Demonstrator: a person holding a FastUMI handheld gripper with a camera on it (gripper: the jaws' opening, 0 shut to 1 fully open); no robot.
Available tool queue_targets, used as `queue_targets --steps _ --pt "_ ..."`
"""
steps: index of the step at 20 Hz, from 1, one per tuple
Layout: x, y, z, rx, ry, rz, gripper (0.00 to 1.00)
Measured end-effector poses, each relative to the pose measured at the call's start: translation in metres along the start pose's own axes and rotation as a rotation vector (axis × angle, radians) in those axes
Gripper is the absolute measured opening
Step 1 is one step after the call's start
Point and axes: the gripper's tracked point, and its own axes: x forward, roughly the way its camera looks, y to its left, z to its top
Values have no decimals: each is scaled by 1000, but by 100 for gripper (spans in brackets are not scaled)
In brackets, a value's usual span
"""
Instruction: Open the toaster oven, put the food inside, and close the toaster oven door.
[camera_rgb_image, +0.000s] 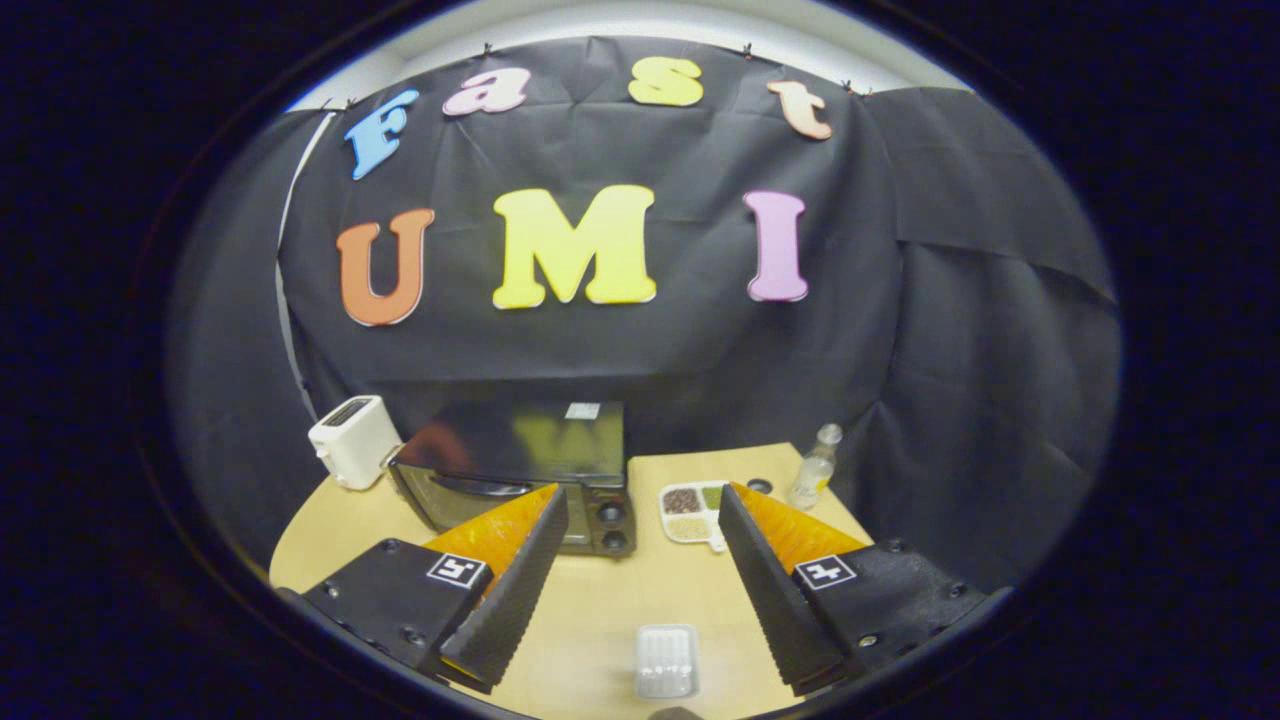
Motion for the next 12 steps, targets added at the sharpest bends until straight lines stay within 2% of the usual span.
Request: queue_targets --steps 6,12 --pt "-72 -83 77 -5 -178 -22 97" --pt "-130 -123 115 -58 -347 -10 98"
